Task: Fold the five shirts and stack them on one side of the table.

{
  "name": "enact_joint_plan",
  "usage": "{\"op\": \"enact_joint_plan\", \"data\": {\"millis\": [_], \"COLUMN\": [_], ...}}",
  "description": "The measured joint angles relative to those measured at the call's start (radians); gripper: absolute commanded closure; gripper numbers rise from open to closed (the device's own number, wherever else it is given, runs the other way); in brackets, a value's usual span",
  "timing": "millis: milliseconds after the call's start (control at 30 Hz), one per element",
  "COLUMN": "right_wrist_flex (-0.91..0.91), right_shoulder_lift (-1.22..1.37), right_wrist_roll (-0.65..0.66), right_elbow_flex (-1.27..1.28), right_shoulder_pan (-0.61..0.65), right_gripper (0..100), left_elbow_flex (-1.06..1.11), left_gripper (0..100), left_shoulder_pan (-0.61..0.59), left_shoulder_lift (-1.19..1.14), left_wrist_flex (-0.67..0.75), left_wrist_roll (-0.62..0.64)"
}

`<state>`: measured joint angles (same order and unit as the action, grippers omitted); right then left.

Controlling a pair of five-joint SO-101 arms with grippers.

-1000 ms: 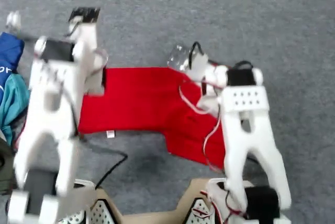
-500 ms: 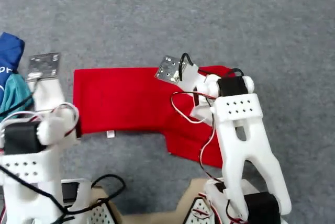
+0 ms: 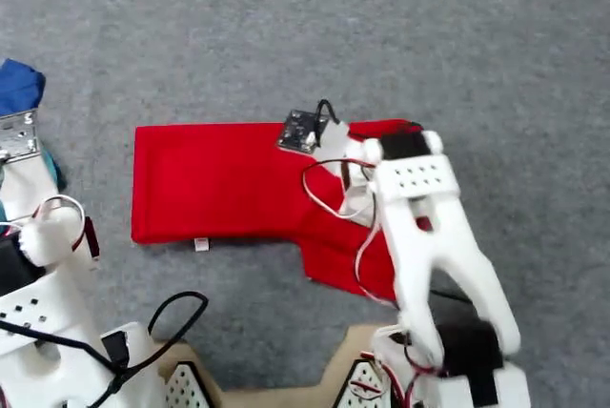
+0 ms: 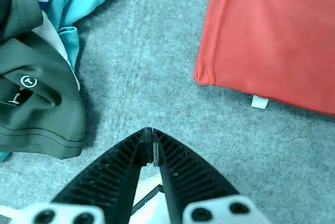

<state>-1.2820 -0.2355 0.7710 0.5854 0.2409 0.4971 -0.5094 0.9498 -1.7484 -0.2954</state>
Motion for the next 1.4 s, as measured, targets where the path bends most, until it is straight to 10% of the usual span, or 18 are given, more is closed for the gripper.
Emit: {"op": "enact_joint_plan", "data": {"millis": [1400], "right_wrist_flex": [0.158], "right_shoulder_lift": [0.064], "right_wrist_roll": [-0.057], "right_elbow_flex": [0.14], "right_shoulder_pan": [0.101], "right_gripper": [98.7], "left_elbow_flex": [0.052], "left_gripper": [98], "left_shoulder_pan": [0.0], "left_shoulder_lift": [0.0], "left_wrist_flex": [0.0], "left_wrist_roll": [-0.006]}}
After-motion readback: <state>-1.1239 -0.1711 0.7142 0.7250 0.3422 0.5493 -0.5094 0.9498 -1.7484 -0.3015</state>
